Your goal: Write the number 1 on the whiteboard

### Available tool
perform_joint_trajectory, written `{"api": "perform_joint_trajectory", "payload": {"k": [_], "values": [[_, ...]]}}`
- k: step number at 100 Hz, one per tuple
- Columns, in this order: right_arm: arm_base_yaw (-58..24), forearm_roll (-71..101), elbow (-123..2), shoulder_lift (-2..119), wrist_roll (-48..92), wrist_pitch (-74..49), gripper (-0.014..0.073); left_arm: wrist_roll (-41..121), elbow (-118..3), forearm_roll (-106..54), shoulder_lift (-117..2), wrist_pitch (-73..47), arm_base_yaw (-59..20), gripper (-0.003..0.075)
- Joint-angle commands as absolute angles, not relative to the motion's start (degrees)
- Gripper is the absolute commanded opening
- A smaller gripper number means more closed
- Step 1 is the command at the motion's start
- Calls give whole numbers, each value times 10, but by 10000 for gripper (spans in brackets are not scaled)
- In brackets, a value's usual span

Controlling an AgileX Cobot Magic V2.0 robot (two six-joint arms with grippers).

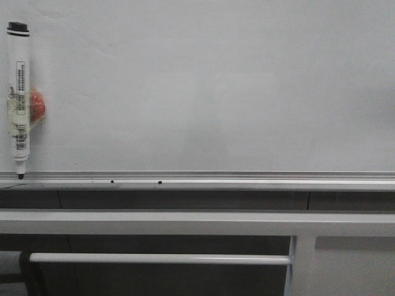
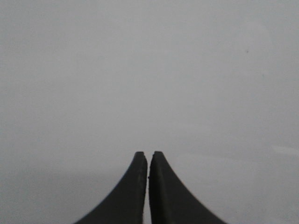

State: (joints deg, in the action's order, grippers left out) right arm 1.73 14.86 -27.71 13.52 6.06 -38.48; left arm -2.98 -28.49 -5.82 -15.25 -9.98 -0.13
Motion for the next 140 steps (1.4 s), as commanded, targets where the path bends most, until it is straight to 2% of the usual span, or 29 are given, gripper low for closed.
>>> {"api": "perform_joint_trajectory", "payload": {"k": [1, 8, 19, 26, 54, 100, 140], "values": [[17, 161, -297, 148, 62, -345, -64, -31, -301, -66, -164, -103, -3, 22], [17, 161, -297, 148, 62, -345, -64, -30, -300, -66, -164, -125, -7, 127], [17, 165, -297, 148, 62, -345, -64, -26, -289, -86, -164, -135, -25, 395], [17, 165, -297, 148, 62, -345, -64, -24, -278, -120, -164, -138, -42, 480], [17, 165, -297, 148, 62, -345, -64, 34, -208, -170, -164, -122, -122, 366], [16, 166, -297, 150, 62, -345, -64, 35, -92, -194, -164, 10, -219, 366], [8, 189, -297, 150, 63, -352, -64, 44, -53, -181, -164, 25, -258, 370]]}}
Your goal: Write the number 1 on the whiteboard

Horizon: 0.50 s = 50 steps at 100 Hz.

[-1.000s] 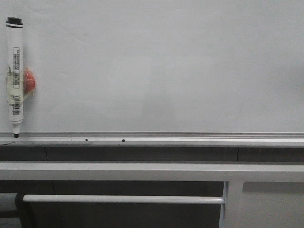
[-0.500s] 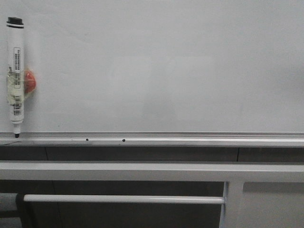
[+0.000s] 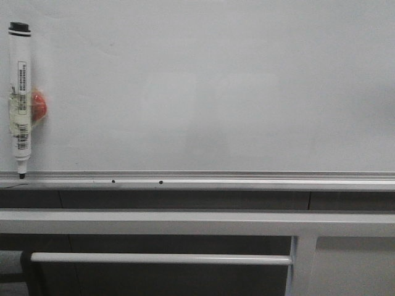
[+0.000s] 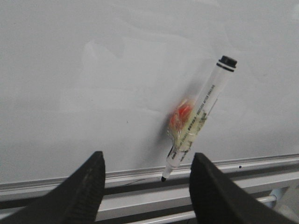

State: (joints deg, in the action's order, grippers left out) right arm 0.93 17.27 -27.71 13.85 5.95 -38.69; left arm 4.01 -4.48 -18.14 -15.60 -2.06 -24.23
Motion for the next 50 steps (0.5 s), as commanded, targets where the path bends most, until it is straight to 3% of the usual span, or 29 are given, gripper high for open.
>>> {"api": "perform_joint_trajectory", "payload": {"k": [1, 50], "values": [[8, 189, -297, 150, 65, -353, -64, 44, -52, -181, -164, 26, -260, 370], [7, 189, -294, 150, 66, -364, -64, 44, -17, -173, -202, 146, -319, 368]]}}
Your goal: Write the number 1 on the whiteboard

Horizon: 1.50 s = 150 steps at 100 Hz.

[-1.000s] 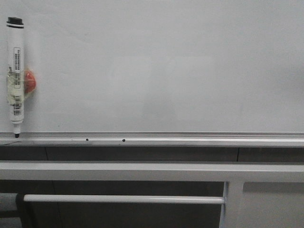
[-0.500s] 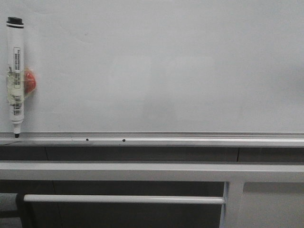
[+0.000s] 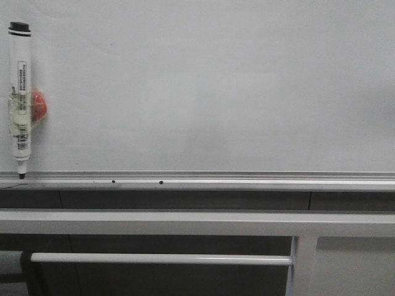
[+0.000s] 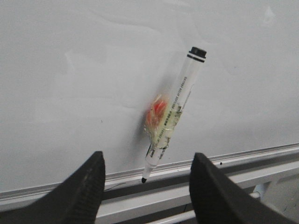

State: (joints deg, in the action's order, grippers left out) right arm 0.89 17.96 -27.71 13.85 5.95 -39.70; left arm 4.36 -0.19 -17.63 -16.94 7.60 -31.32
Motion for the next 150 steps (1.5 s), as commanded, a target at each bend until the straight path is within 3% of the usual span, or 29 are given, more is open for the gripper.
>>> {"api": "perform_joint_trajectory", "payload": {"k": [1, 20, 54, 133, 150], "values": [[7, 189, -294, 150, 66, -364, -64, 44, -17, -173, -205, 148, -319, 368], [7, 190, -289, 150, 66, -364, -64, 35, -17, -173, -307, 214, -330, 369], [7, 190, -289, 150, 66, -354, -64, 26, -17, -145, -463, 365, -422, 368], [7, 190, -289, 150, 66, -339, -64, -31, -17, -139, -827, 788, -425, 368], [7, 190, -289, 150, 66, -338, -64, -41, -18, -139, -845, 793, -425, 368]]}}
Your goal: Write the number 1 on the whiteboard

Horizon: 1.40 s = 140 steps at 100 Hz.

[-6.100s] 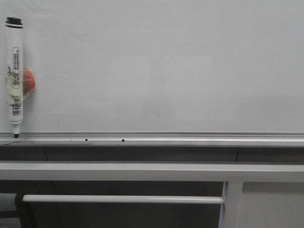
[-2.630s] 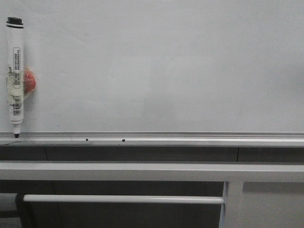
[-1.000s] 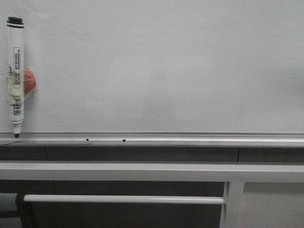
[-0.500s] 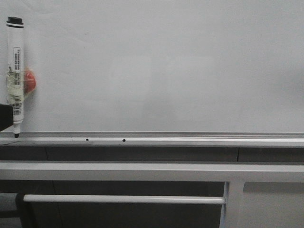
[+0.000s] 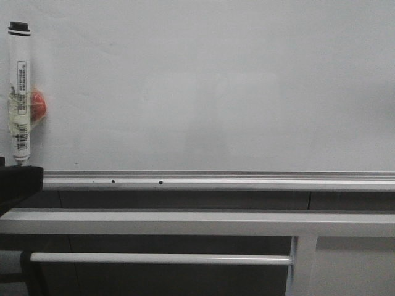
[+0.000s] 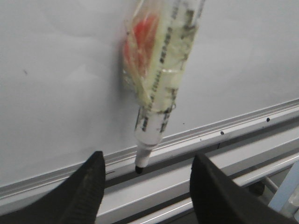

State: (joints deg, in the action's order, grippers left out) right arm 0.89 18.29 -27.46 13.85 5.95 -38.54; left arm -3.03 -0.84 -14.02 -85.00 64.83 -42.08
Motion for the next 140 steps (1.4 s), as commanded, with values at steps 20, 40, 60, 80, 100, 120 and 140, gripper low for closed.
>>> {"api": "perform_joint_trajectory", "payload": {"k": [20, 40, 60, 80, 100, 120, 140], "values": [[7, 190, -289, 150, 66, -337, -64, -41, -18, -140, -842, 793, -425, 368], [7, 189, -289, 150, 66, -337, -64, -41, -33, -140, -833, 793, -425, 368], [7, 189, -289, 150, 66, -337, -64, -41, -41, -144, -831, 793, -425, 368], [7, 189, -289, 150, 66, -337, -64, -41, -41, -144, -831, 793, -425, 296], [7, 189, -289, 150, 66, -337, -64, -40, -41, -131, -830, 793, -425, -21], [7, 189, -289, 150, 67, -334, -64, -40, -40, -95, -830, 793, -425, -20], [-33, 191, -290, 150, 144, -349, -64, -31, -23, -28, -830, 793, -425, -20]]}}
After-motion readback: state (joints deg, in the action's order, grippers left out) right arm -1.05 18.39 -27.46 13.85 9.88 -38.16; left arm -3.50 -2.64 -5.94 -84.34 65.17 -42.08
